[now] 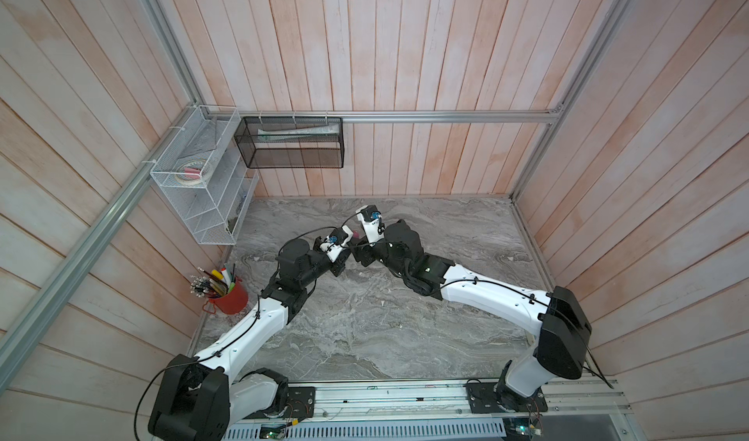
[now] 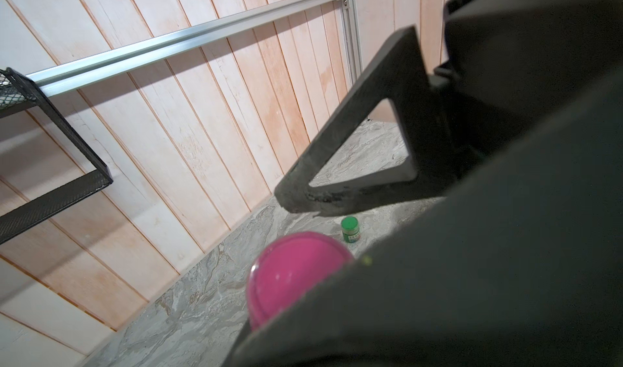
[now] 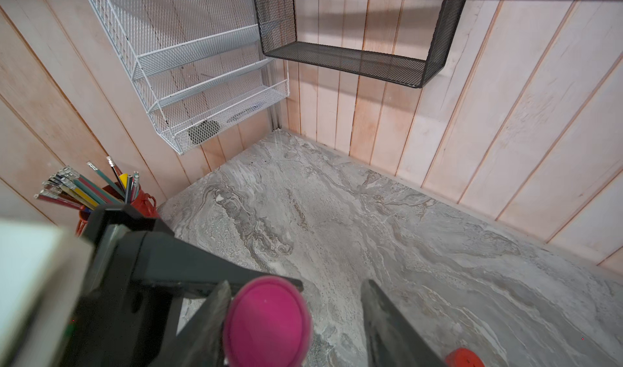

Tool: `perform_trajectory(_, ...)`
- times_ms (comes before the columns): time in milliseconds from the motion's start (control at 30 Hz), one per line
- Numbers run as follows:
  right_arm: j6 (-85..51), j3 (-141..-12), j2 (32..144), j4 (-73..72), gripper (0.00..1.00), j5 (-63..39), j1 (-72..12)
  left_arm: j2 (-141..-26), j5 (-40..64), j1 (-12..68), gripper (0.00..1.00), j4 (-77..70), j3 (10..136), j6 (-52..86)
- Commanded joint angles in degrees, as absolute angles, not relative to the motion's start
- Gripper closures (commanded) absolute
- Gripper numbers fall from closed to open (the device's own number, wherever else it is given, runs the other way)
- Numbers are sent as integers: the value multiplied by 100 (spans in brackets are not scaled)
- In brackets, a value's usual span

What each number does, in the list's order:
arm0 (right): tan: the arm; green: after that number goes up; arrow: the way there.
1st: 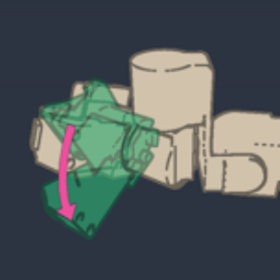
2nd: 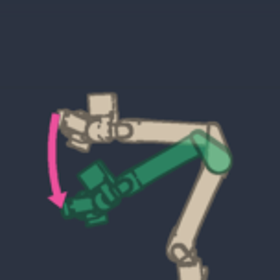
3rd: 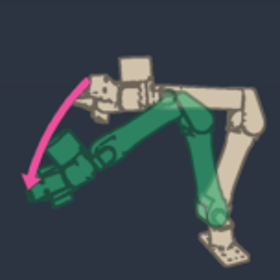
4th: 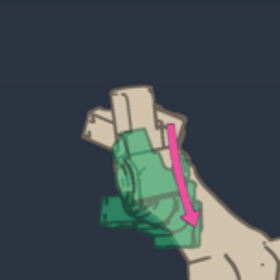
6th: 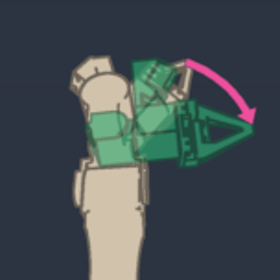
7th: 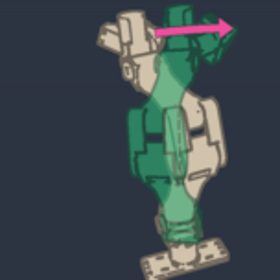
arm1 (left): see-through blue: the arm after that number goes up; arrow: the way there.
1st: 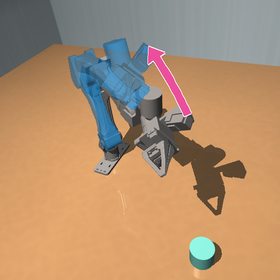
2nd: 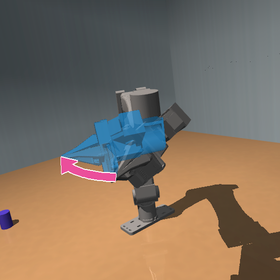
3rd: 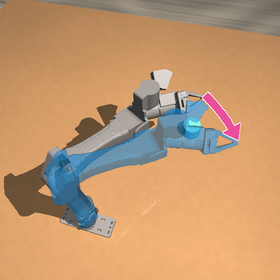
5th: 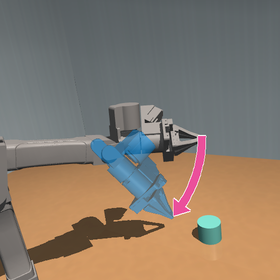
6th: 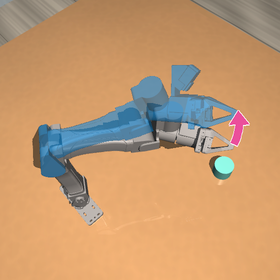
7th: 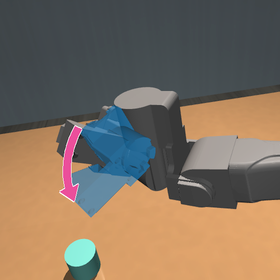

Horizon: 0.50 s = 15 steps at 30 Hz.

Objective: Close the paint jar lid
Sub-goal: Screw the lid onto the paint jar.

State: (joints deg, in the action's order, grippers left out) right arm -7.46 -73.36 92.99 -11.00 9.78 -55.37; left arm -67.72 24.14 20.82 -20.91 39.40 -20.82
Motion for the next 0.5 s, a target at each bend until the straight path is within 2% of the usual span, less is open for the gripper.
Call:
perform_trajectory(0, -715, -6872, 9056, -704, 28, 1173, -5511, -6716, 2465, 2134, 70, -2826, 4017, -2085)
perform_trajectory(200, -719, -6383, 8303, -573, 21, 656, -5374, -6961, 2587, 2085, 70, -2795, 4080, -1962)
perform_trajectory(333, -612, -5903, 7666, -649, 20, 159, -5170, -7064, 2766, 2057, 70, -2631, 4150, -1958)
perform_trajectory(467, -598, -5248, 7011, -1219, 21, -973, -4527, -7136, 3654, 1945, 70, -2488, 4210, -1951)
